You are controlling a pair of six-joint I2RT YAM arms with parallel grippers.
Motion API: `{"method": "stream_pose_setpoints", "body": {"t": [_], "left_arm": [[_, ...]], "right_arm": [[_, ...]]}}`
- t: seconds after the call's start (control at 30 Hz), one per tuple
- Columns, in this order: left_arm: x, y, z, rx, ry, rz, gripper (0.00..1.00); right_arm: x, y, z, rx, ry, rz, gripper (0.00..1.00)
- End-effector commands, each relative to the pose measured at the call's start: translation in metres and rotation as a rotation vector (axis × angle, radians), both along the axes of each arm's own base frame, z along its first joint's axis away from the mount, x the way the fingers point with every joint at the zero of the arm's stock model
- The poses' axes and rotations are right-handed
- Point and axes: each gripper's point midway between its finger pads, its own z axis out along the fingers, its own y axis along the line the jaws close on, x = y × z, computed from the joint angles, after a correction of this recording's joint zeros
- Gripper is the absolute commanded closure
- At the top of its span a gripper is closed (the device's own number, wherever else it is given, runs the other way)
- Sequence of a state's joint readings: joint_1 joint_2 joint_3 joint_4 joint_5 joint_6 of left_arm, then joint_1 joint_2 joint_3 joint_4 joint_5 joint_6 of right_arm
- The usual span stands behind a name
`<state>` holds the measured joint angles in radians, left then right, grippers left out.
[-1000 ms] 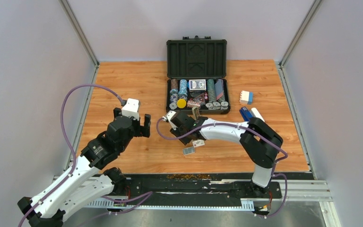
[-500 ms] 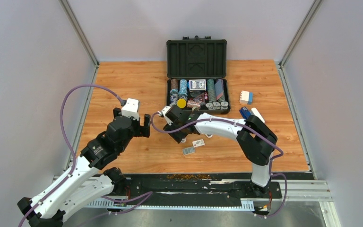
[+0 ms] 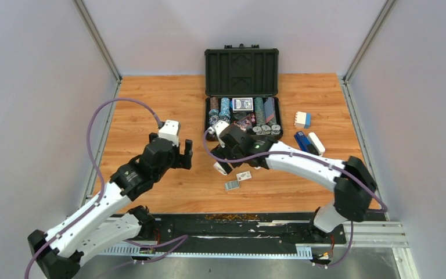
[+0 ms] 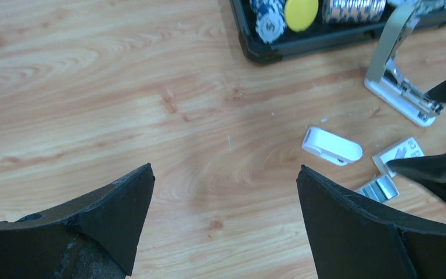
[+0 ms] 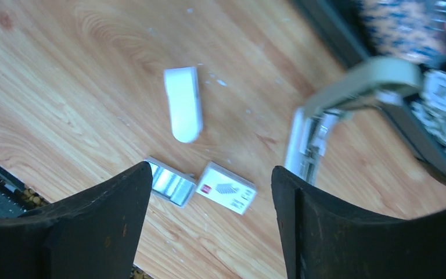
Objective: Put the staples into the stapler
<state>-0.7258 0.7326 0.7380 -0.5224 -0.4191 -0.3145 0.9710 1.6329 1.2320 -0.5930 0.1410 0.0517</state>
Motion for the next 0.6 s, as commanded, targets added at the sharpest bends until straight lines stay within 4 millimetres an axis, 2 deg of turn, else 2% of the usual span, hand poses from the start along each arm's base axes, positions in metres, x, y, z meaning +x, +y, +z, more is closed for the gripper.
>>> {"method": "stream_pose_setpoints", "body": {"t": [0.0, 0.17, 0.3, 0.57], "left_arm": [[0.001, -0.029, -0.016, -0.130, 0.137, 0.012, 0.00], [0.002, -0.065, -0.048, -0.198, 0.285, 0.032, 0.00], [0.002, -0.099, -0.069, -0.237, 0.342, 0.029, 0.00], [0.020, -0.123, -0.107, -0.306, 0.387, 0.217, 0.01]], "right_arm": [[0.015, -0.041, 0.037, 0.033, -0.139, -0.178, 0.21], [0.020, -0.094, 0.062, 0.030, -0.284, -0.353, 0.12], [0.016, -0.126, 0.075, 0.036, -0.362, -0.432, 0.08], [0.001, -0.157, 0.074, 0.059, -0.399, -0.462, 0.04]]}}
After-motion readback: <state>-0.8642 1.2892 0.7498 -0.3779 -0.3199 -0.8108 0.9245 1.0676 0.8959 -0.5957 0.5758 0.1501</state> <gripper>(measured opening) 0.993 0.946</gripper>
